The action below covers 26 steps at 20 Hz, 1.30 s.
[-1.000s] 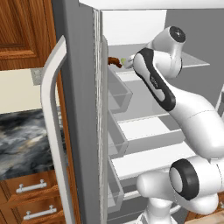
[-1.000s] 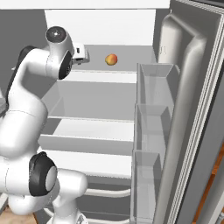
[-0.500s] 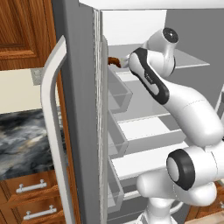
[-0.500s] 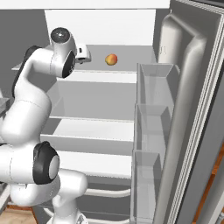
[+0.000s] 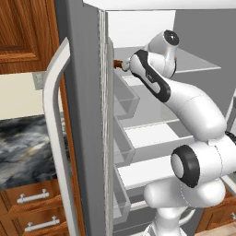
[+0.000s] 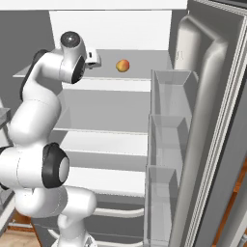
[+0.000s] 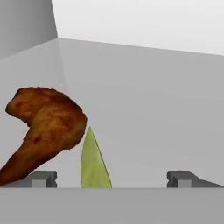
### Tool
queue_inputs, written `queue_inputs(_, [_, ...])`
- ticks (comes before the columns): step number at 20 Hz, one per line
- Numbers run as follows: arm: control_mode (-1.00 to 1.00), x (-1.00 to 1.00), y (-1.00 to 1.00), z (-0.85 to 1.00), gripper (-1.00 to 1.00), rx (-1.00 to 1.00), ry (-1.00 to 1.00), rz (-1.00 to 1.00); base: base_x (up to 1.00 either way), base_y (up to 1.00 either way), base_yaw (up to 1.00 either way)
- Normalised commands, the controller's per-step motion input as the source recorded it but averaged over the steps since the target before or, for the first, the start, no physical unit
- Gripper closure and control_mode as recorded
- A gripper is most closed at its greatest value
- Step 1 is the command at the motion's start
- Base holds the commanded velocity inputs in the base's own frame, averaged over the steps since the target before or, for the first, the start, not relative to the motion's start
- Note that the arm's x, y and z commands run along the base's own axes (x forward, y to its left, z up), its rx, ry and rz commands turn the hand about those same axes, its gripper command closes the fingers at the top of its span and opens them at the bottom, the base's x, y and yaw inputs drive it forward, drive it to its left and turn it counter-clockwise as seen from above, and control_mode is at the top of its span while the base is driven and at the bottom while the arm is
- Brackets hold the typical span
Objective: Open the fridge, remove the mango, lemon wedge, and chicken drumstick, and place them on any counter.
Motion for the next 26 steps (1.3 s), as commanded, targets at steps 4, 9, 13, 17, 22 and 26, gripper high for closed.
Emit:
queue_inputs(4, [-1.00,0.34,0.02,-0.06,-1.00,0.00,0.00,0.03,0.00,0.00,0.00])
queue_inputs(9, [-1.00,0.20,0.11,-0.10,-1.00,0.00,0.00,0.03,0.00,0.00,0.00])
queue_inputs(13, [-1.00,0.00,0.19,-0.24,-1.00,0.00,0.00,0.02,0.00,0.00,0.00])
queue_inputs(17, [-1.00,-0.01,0.05,-0.26,-1.00,0.00,0.00,0.02,0.00,0.00,0.00])
queue_inputs(22, [-1.00,0.00,0.11,-0.29,1.00,0.00,0.00,0.01,0.00,0.00,0.00])
queue_inputs(26, [-1.00,-0.07,0.07,-0.27,1.00,0.00,0.00,0.00,0.00,0.00,0.00])
